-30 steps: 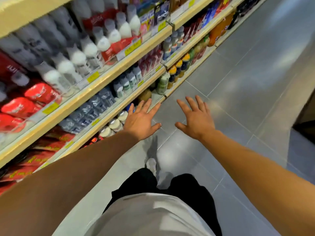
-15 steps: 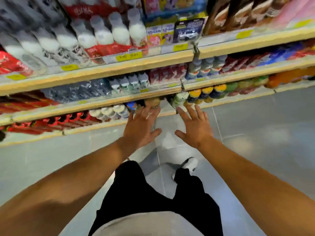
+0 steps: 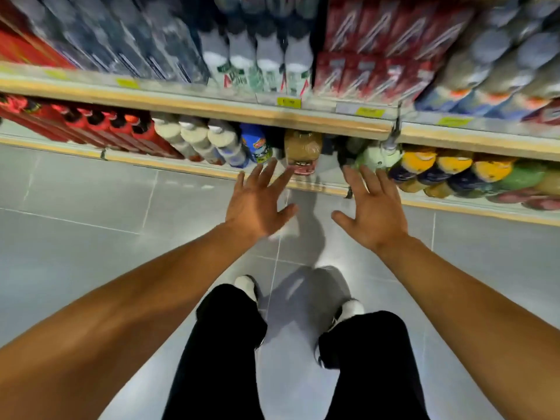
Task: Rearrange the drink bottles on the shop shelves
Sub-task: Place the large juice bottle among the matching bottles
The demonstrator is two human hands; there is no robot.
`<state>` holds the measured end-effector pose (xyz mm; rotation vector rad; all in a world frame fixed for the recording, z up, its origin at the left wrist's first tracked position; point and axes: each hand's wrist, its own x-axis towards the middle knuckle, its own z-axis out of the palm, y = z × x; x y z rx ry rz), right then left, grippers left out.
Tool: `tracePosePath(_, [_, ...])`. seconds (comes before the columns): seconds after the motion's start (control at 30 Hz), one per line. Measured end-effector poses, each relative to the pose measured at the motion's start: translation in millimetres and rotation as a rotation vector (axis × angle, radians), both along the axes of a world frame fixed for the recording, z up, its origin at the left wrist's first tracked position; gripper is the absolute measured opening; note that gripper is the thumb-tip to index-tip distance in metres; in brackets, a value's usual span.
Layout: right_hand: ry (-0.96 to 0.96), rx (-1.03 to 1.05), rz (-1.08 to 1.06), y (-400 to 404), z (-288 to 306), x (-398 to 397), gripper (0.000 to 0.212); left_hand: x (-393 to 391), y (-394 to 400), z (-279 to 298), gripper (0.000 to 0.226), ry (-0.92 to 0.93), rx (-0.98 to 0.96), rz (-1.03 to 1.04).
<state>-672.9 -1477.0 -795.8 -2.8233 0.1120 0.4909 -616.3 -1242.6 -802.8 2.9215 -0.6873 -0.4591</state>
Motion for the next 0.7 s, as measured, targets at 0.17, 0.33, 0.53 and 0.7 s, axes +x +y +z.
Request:
tracePosePath(0.17, [-0.157, 0.031, -0.01, 6.9, -121.3, 39.0, 0.086, 30.1, -3.3, -121.8, 0.076, -0.094, 0.002, 0.068])
tracePosePath(0.33, [-0.288, 0.025, -0.01, 8.7, -204.5, 75.2, 0.089, 62.7, -4.0, -202.4, 0.076, -0.201, -0.096, 0.125])
tracePosePath(0.53, [-0.507, 0.102, -0.014, 12.2, -237.4, 121.2, 0.089, 97.0, -8.5, -241.3, 0.085, -0.318, -0.196, 0.169])
tracePosePath(0.7, [-0.662, 0.081, -0.019, 25.4, -214.9, 154.3, 0.082, 110.5, -10.9, -247.3, 0.076, -0.378, -0.256, 0.164])
